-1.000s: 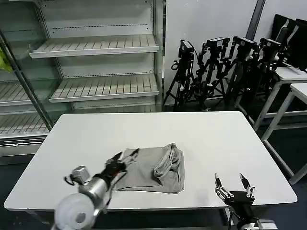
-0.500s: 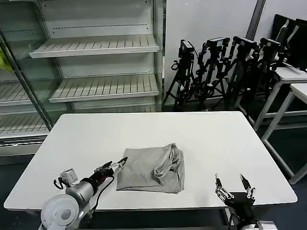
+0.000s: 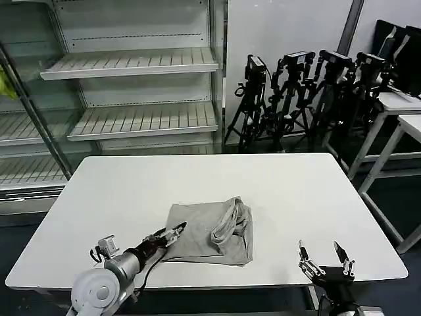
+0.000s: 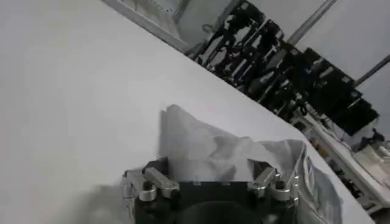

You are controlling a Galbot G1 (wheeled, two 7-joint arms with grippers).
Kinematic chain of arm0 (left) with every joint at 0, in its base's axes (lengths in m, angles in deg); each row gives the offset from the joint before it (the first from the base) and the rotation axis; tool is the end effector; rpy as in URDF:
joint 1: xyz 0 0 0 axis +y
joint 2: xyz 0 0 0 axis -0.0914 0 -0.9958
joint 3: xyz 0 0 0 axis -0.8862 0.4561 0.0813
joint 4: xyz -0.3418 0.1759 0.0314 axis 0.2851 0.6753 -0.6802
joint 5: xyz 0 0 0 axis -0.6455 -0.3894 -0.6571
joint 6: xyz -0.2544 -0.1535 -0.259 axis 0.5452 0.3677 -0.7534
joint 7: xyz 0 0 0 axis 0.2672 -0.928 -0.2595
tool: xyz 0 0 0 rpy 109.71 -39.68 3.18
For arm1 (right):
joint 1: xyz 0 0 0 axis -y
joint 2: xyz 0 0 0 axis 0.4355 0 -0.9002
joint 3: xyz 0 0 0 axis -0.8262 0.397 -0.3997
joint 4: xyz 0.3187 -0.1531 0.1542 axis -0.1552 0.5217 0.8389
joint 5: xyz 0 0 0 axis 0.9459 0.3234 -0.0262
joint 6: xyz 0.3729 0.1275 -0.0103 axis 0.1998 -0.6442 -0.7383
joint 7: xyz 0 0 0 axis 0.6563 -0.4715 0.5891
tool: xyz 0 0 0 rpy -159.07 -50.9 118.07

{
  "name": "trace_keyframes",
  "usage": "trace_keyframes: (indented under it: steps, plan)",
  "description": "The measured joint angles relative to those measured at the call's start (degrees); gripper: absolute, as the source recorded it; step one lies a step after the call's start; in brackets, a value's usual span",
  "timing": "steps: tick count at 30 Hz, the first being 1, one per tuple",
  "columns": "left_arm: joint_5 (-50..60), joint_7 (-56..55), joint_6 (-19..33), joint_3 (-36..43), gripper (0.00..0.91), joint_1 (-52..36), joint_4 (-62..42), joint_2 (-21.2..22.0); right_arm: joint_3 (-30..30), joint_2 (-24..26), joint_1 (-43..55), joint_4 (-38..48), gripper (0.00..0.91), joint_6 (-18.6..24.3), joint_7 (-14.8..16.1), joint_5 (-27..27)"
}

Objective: Fold and organize the clothes.

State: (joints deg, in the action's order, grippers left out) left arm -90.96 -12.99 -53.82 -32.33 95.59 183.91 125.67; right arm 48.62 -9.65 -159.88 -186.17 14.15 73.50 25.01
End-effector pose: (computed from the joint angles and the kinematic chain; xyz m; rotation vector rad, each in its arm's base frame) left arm 0.3081 0.0571 -0.2882 -0.4871 -2.4063 0.7503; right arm 0.1316 -0.0552 -0.2539 -0.0843 -2.9556 0.0076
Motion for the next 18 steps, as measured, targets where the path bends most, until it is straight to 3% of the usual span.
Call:
trace_keyframes:
  steps: [18]
  plan:
    - [-3.52, -1.34, 0.51, -0.03, 0.907, -3.91, -4.38, 3.97, -0.31, -1.58, -2.09, -2.04, 0.907, -0.02, -0.05, -0.89]
